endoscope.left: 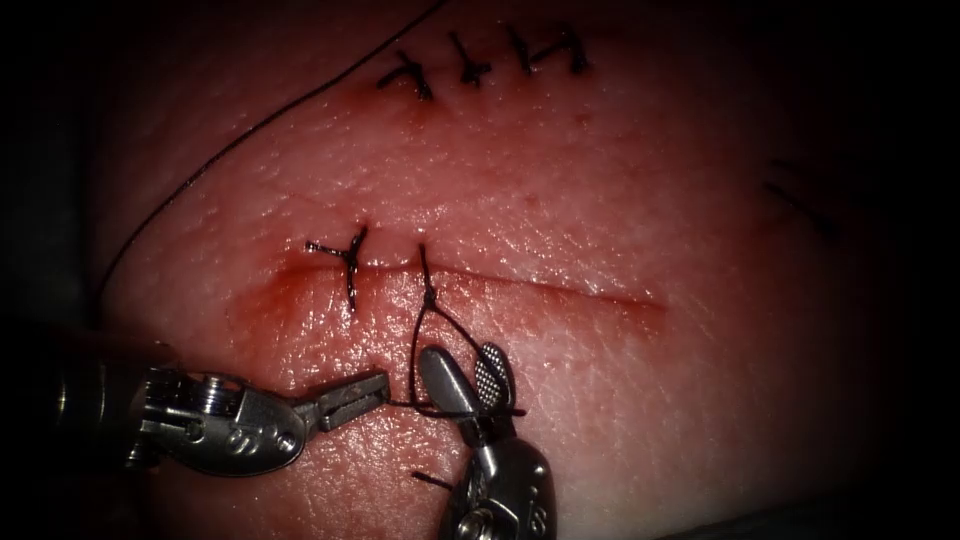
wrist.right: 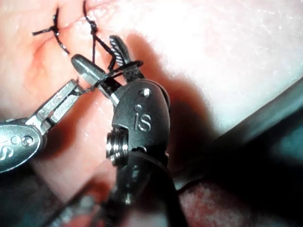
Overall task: Wound Closure
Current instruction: Pick up the short suture tail with right end-effector
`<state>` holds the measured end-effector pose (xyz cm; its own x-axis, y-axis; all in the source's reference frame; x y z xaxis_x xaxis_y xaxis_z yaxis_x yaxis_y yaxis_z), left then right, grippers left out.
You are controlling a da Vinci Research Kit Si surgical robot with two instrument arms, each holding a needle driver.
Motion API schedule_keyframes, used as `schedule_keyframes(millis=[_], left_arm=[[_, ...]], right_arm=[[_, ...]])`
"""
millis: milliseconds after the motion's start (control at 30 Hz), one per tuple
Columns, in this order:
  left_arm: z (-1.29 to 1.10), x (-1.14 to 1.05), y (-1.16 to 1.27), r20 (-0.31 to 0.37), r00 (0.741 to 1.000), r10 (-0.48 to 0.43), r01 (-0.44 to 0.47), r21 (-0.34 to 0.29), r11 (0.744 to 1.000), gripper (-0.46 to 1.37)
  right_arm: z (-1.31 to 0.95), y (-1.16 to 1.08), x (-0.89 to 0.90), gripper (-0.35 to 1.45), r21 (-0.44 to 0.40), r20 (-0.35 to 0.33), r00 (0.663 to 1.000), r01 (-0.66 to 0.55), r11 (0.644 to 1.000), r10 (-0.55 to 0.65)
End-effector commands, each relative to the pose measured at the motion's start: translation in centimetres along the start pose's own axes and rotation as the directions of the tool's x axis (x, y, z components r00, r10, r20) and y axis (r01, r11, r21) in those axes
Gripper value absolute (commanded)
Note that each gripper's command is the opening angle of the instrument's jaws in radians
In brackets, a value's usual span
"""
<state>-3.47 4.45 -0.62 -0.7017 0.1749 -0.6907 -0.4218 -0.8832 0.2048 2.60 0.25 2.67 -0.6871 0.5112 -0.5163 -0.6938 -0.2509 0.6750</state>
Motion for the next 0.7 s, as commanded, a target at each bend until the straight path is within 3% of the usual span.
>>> schedule_keyframes(millis=[33,200,467,533,567,700], left_arm=[[0.0,0.0,0.0,0.0,1.0,-0.001,0.001,-0.007,1.0,-0.35],[0.03,0.0,-0.01,0.002,1.0,-0.002,0.002,-0.005,1.0,-0.35],[0.05,0.0,-0.02,0.001,1.0,-0.003,0.003,-0.005,1.0,-0.35],[0.05,0.01,-0.02,0.0,1.0,0.002,-0.002,-0.006,1.0,-0.35],[0.05,0.01,-0.02,0.001,1.0,0.002,-0.002,-0.006,1.0,-0.35],[0.06,0.02,-0.01,0.0,1.0,0.001,-0.001,-0.007,1.0,-0.35]], right_arm=[[0.0,-0.01,0.0,0.3,0.001,-0.001,1.0,0.018,1.0,-0.018],[0.01,-0.08,0.05,0.1,0.011,-0.01,0.999,0.048,0.999,-0.048],[0.01,-0.13,0.13,0.11,0.012,-0.017,0.995,0.102,0.995,-0.102],[0.02,-0.11,0.15,0.27,0.009,-0.018,0.994,0.108,0.994,-0.108],[0.03,-0.1,0.16,0.44,0.006,-0.02,0.994,0.108,0.994,-0.108],[0.05,-0.09,0.19,0.52,0.004,-0.019,0.993,0.12,0.993,-0.12]])
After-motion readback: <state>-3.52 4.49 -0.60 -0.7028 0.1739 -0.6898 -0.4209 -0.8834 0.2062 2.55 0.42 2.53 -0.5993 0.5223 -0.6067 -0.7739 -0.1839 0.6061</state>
